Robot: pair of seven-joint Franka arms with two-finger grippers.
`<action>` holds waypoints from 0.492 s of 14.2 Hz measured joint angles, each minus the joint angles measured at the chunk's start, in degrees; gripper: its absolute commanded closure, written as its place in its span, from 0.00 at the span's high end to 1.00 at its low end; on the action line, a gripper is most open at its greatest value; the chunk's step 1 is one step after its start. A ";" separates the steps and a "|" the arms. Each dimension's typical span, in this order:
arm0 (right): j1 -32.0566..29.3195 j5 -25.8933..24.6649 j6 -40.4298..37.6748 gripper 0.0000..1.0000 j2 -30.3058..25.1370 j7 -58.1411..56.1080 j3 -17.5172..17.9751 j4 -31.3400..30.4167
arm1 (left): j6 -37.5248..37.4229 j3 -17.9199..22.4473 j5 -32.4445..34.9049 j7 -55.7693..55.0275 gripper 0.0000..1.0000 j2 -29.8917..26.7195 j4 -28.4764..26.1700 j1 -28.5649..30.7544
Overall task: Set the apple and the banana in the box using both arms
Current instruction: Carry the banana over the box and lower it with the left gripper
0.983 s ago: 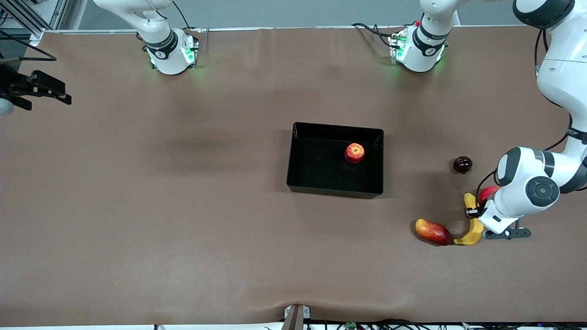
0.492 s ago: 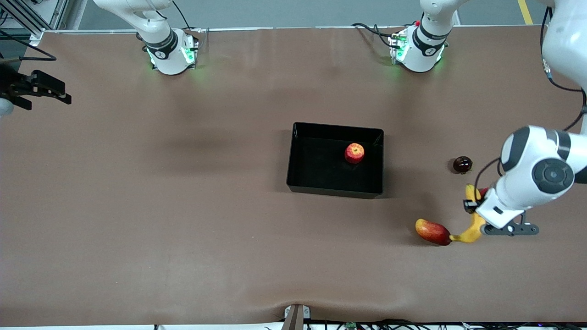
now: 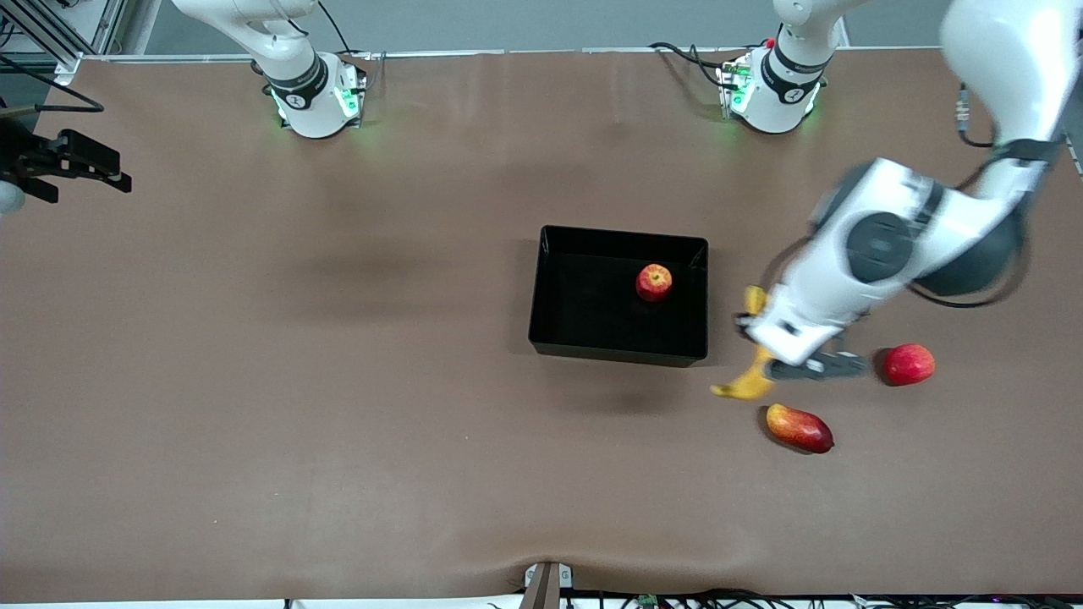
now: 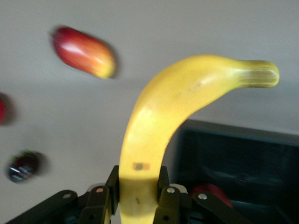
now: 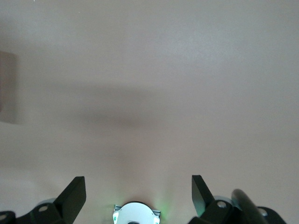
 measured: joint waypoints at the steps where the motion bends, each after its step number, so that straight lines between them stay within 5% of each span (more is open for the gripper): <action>1: 0.00 0.00 0.00 1.00 0.00 0.00 -0.01 0.00 | 0.00 -0.03 0.00 -5.22 0.00 0.75 -0.14 -3.80; 7: 0.00 0.00 -0.03 1.00 0.00 0.00 -0.03 0.01 | 0.48 3.88 0.11 -21.45 0.00 6.34 0.19 -22.35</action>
